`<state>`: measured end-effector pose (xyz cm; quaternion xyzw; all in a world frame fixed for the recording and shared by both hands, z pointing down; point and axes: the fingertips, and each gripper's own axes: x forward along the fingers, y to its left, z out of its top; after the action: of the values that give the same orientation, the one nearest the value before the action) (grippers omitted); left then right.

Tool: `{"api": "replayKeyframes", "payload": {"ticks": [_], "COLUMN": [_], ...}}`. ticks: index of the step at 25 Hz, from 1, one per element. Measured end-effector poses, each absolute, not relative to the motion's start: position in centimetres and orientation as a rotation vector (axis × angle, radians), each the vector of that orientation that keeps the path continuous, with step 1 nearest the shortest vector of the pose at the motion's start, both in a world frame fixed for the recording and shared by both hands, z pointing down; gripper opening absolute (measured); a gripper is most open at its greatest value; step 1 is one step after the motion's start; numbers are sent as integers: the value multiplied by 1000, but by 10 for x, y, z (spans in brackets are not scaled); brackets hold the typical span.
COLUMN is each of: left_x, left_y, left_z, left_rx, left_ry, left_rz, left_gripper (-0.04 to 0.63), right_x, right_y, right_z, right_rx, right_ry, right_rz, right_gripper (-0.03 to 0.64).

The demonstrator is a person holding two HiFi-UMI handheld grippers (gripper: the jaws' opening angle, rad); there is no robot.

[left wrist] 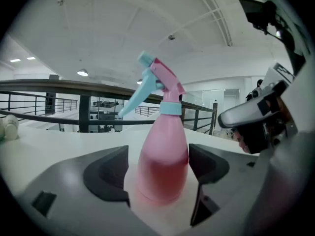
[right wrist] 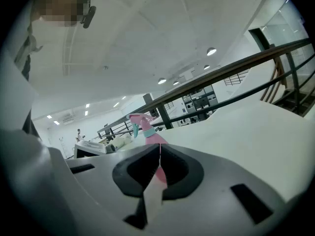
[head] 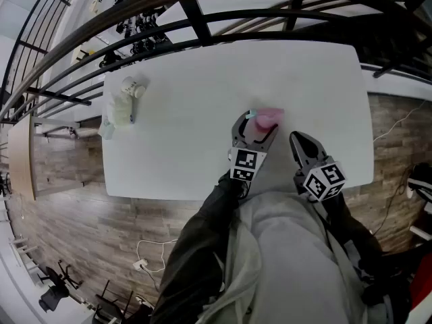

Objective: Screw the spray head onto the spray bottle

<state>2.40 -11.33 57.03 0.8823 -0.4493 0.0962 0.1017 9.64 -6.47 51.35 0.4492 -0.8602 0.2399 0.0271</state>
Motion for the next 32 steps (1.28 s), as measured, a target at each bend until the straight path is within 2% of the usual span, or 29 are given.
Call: {"api": "replayKeyframes", "payload": {"ticks": [7, 11, 15, 21, 26, 32], "left_x": [52, 57, 52, 60, 53, 47], "left_y": [-120, -125, -115, -76, -61, -62], "left_z": [605, 603, 598, 573, 573, 576], "left_rx": [2658, 2646, 2700, 2838, 2837, 2806], "left_ry": [-1316, -1322, -1245, -994, -982, -1019], "left_rz": [431, 409, 436, 470, 498, 496], "left_gripper": [374, 374, 374, 374, 374, 374], "right_x": [115, 107, 96, 66, 39, 29], "right_y": [-59, -54, -57, -54, -56, -41], "right_z": [508, 506, 500, 481, 449, 447], "right_rx": [1365, 1233, 1104, 692, 585, 529], "right_ry": [-2696, -2727, -2734, -2740, -2792, -2817], "right_rz": [721, 590, 444, 151, 4, 104], "right_gripper": [5, 171, 245, 249, 249, 249]}}
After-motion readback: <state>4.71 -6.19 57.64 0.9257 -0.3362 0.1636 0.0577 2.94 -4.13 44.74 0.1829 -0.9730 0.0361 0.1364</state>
